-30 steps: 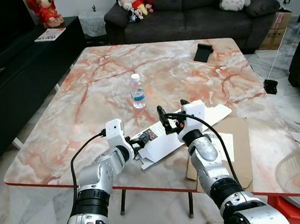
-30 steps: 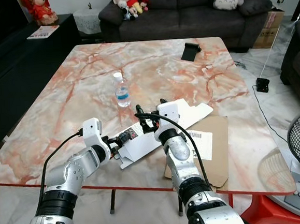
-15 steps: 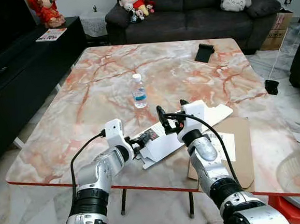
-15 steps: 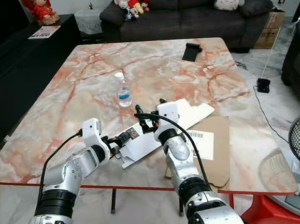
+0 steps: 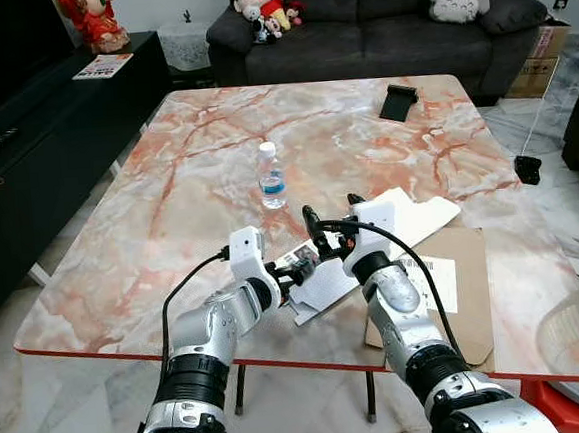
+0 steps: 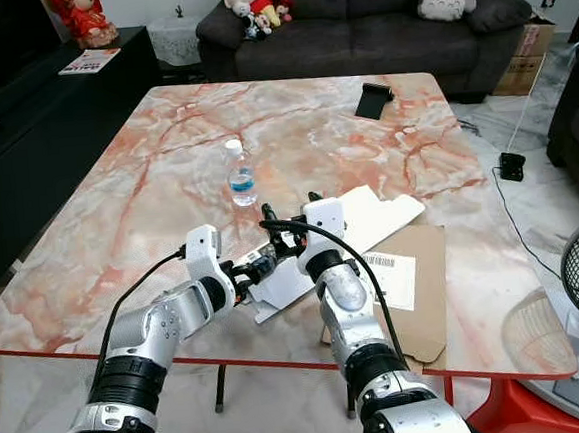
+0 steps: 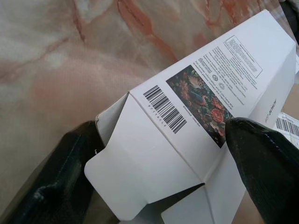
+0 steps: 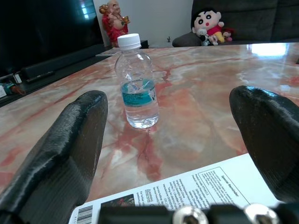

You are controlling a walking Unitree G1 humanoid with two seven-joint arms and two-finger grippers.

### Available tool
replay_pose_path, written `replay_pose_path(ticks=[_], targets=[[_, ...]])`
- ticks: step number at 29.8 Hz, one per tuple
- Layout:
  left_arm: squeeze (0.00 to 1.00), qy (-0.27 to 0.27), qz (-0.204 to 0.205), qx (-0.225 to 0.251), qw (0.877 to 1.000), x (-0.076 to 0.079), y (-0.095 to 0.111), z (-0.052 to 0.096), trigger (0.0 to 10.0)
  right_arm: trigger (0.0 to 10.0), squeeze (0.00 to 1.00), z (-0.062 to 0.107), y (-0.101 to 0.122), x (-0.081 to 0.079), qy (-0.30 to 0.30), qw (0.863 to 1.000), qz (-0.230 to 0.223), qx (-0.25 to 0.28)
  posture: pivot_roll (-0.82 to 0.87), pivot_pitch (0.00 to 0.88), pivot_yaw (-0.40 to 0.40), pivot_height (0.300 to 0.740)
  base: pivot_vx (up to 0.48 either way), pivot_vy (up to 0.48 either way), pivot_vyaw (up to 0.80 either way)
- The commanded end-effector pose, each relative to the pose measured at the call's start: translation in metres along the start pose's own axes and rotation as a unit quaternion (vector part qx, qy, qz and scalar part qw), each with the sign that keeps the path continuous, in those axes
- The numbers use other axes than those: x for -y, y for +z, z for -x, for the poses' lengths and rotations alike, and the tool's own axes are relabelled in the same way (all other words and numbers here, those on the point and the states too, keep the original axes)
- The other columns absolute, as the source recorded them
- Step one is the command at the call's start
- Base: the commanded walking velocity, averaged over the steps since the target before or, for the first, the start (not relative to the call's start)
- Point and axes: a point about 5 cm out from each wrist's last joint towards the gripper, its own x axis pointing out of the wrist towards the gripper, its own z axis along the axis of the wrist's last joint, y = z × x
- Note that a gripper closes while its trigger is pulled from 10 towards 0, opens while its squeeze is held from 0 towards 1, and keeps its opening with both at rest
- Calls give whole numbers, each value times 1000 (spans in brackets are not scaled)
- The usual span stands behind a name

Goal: Picking trash to rubbish bin

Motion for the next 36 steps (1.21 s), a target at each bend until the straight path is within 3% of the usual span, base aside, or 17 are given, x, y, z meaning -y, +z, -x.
replay_pose_path(ticks=[1,2,3,4,5,36], targets=[[0,-7,10,-14,1000,3,-5,-3,6980,10000,0,0,-1,-2,1,1000,-1,-2,36,0,49,740,0,0,0],[0,-7,15,-13,1000,2,-5,-3,4392,10000,0,0,-1,-2,1,1000,-1,-2,36,0,49,740,0,0,0],[0,-7,18,-13,1000,2,-5,-4,4392,10000,0,0,-1,-2,1,1000,-1,-2,36,0,49,740,0,0,0],[0,-7,20,-13,1000,2,-5,-4,2667,10000,0,0,-1,-2,1,1000,-1,-2,36,0,49,740,0,0,0],[0,-7,19,-12,1000,2,-5,-4,0,10000,0,1,-2,-2,0,1000,-1,-3,36,0,51,740,0,0,0],[0,-17,24,33,999,-1,6,-3,0,10000,0,-1,-1,-3,0,1000,-2,-3,37,0,50,740,0,0,0]])
